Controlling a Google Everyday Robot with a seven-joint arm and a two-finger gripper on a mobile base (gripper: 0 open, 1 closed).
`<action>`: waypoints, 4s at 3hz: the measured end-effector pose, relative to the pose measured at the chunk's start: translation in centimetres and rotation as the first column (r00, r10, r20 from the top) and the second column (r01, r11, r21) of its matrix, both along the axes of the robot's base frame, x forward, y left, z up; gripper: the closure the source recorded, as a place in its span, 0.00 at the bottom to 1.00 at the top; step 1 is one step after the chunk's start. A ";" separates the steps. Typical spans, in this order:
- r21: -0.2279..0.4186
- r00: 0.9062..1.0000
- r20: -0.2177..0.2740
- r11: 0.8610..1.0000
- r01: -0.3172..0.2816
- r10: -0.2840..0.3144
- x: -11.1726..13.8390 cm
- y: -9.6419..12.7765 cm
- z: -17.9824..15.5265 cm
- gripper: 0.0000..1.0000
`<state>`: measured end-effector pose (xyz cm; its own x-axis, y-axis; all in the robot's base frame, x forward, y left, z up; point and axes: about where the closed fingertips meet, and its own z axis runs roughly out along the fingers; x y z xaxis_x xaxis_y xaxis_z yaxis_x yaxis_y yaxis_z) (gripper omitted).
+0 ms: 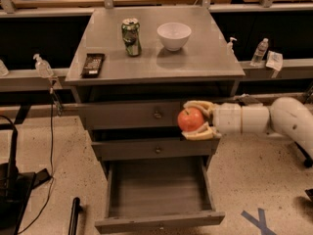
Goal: Place apple into bottom drawer
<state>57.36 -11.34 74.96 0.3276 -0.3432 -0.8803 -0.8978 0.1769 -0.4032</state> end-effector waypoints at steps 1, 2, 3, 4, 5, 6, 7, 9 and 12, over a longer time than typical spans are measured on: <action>0.038 0.999 -0.054 0.999 0.013 -0.010 -2.0 -1.3 -5.6 1.00; -0.051 0.987 -0.133 0.995 0.085 -0.091 -1.1 -0.7 -5.8 1.00; -0.067 0.979 -0.166 0.992 0.106 -0.116 -0.9 -0.7 -4.8 1.00; 0.023 0.982 -0.176 0.996 0.080 -0.075 -1.2 -3.0 -8.8 1.00; 0.184 0.981 -0.194 0.981 0.068 -0.031 -2.8 -6.2 -14.3 1.00; 0.303 0.967 -0.255 0.950 0.073 0.006 -3.8 -7.8 -22.0 1.00; 0.346 0.958 -0.286 0.934 0.085 0.018 -4.3 -7.8 -25.0 1.00; 0.312 0.958 -0.288 0.946 0.090 0.003 -2.5 -7.6 -28.1 1.00; 0.072 0.923 -0.364 0.985 0.158 -0.121 4.8 -8.1 -45.9 1.00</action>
Offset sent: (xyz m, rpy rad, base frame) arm 0.0007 -0.0023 -0.0320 -0.1727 0.2580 -0.2052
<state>62.13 -19.42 29.03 -0.0594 -0.2692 -0.9613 -0.9422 0.3331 -0.0350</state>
